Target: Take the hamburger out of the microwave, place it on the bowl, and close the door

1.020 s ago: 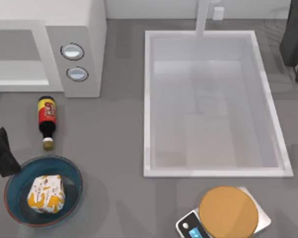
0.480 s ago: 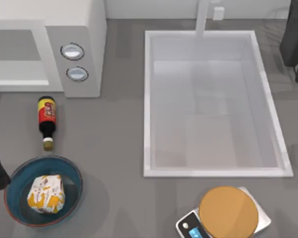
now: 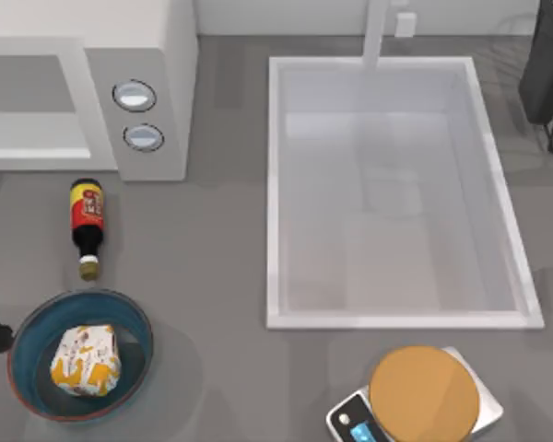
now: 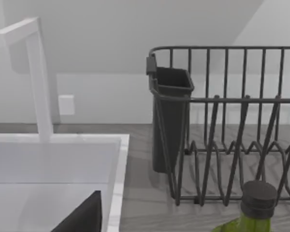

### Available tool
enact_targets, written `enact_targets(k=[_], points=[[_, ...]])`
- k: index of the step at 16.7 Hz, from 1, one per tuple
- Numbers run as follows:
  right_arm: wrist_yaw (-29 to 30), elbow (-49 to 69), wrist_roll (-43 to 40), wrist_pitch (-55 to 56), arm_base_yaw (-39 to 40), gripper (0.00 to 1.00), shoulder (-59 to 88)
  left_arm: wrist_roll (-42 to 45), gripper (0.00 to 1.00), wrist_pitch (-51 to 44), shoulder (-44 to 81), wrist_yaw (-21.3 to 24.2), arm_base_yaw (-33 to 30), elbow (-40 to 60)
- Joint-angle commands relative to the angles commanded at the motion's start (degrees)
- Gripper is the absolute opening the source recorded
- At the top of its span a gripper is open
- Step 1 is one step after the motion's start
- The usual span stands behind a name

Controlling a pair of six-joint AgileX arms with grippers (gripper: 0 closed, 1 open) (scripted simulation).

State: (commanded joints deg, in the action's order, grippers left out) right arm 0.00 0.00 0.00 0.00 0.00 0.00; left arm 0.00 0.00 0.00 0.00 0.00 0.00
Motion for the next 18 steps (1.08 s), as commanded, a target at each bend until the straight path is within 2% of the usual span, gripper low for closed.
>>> enact_targets(k=[8, 18], points=[[0.0, 0.0, 0.0, 0.0, 0.0, 1.00, 0.0, 0.0, 0.02, 0.0, 0.0, 0.0, 0.0, 0.0], [0.0, 0.0, 0.0, 0.0, 0.0, 1.00, 0.0, 0.0, 0.00, 0.1, 0.2, -0.2, -0.2, 0.1]])
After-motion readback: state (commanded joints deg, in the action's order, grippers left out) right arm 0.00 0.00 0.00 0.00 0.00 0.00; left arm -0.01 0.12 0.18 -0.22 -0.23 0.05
